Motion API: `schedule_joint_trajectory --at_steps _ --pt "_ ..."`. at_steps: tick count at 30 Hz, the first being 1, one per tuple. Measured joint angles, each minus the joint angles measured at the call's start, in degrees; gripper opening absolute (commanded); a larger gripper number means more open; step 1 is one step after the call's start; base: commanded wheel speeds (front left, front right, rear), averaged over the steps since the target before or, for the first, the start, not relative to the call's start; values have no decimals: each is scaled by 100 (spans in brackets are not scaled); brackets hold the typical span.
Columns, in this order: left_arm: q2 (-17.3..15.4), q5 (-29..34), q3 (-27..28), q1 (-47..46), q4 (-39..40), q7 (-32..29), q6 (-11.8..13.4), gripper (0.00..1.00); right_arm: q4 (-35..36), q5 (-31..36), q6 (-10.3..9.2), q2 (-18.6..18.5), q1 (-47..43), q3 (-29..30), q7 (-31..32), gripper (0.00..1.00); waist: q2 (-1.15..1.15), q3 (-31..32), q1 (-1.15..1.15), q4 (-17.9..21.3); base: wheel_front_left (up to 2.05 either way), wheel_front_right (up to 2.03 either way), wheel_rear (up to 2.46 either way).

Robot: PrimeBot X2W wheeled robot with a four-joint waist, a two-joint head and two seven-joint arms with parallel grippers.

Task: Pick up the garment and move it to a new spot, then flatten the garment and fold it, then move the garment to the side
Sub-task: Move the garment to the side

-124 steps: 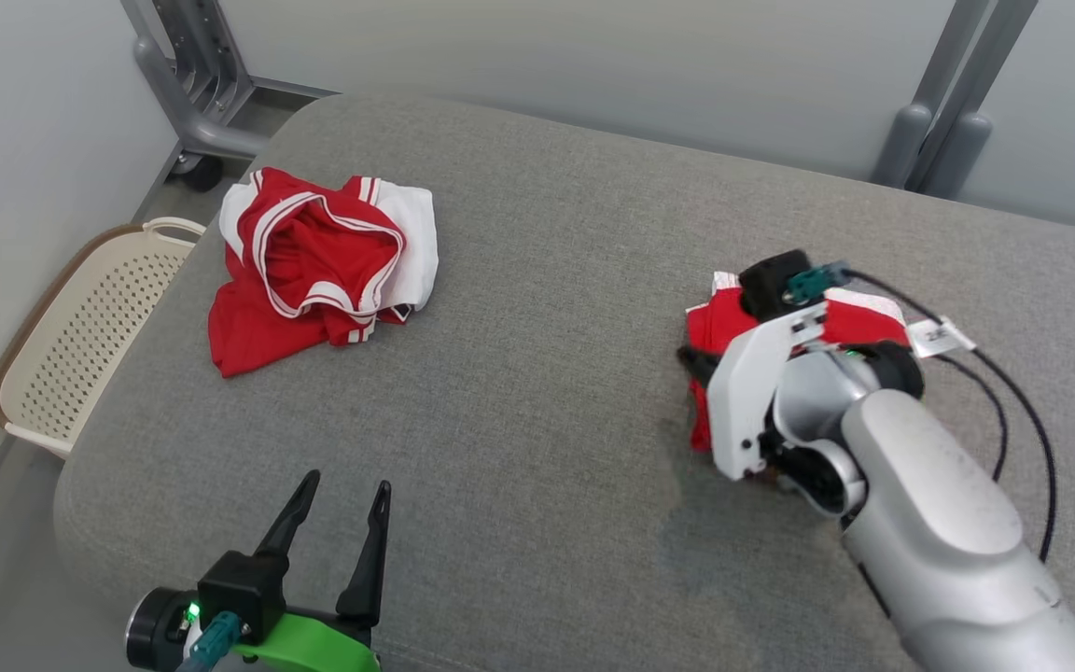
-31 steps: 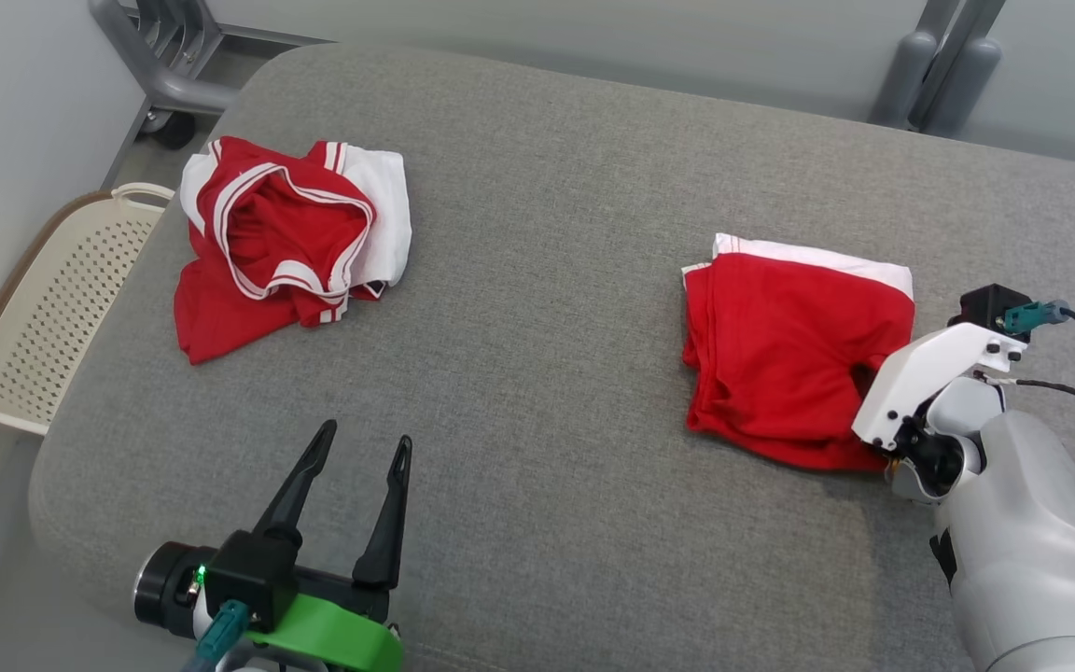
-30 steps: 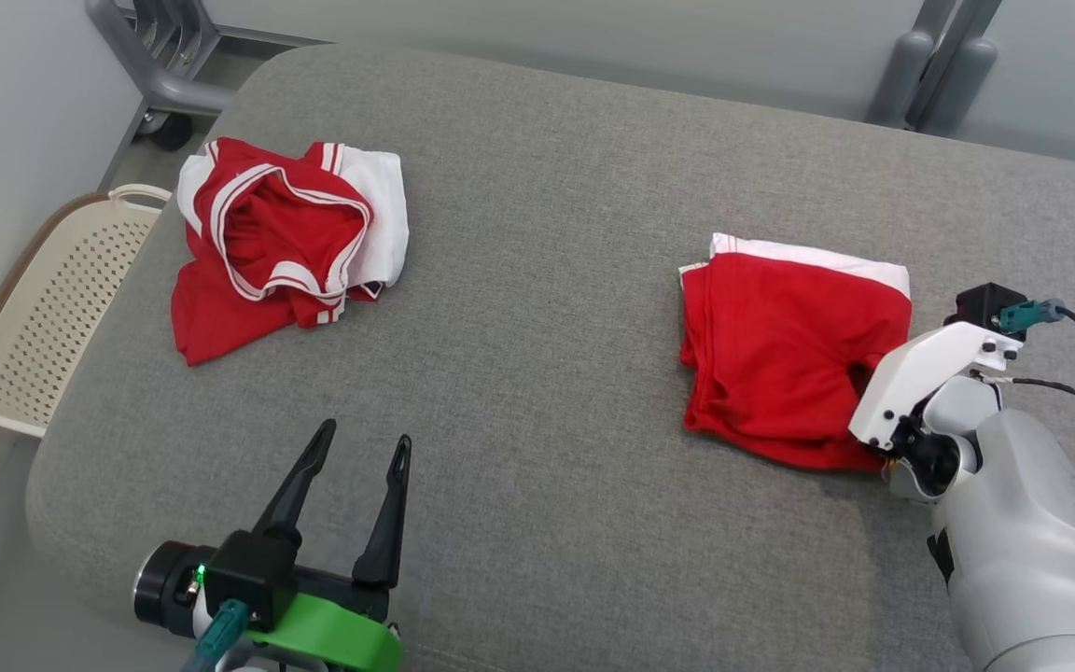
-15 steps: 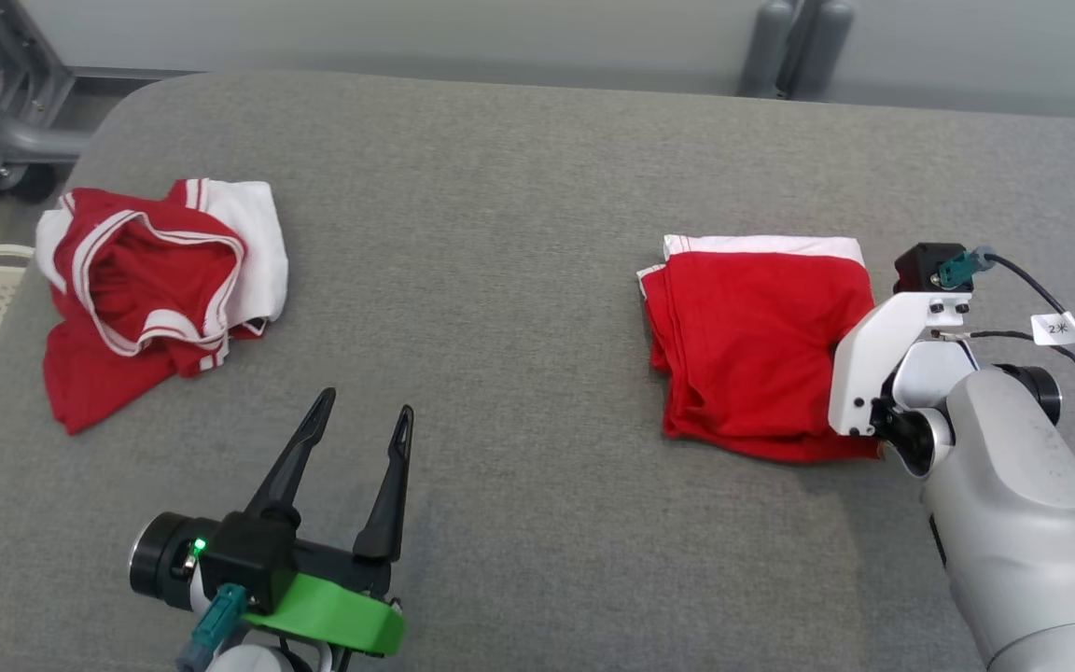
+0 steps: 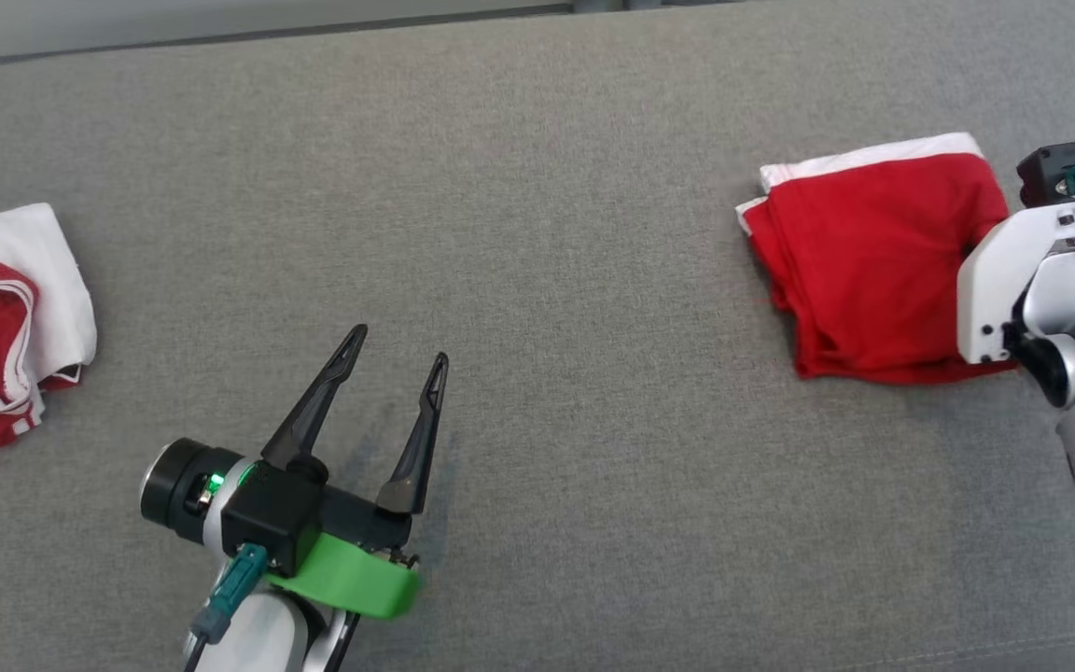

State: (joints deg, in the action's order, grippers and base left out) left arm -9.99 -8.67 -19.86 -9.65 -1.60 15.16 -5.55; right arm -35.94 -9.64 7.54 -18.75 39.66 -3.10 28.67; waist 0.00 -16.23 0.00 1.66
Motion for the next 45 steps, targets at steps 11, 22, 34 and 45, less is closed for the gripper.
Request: schedule_joint_trajectory --at_steps 11,22,34,45 --pt "-180 144 -335 -222 196 -46 -91 100 41 276 0 -1122 240 -63 -257 0 0 -894 0 271 0 0 0" --pt "-405 174 -407 -358 399 -124 -105 100 -243 711 1 -1777 485 41 -723 0 0 -1396 0 273 0 0 0" --pt "-468 187 -449 -398 520 -151 -62 100 -594 1302 0 -1904 578 393 -1270 100 0 -1343 0 149 0 0 0" --pt "-179 -213 -202 -180 36 -93 303 100 -168 975 0 -1290 -116 1038 -2468 100 0 -611 0 54 0 0 0"
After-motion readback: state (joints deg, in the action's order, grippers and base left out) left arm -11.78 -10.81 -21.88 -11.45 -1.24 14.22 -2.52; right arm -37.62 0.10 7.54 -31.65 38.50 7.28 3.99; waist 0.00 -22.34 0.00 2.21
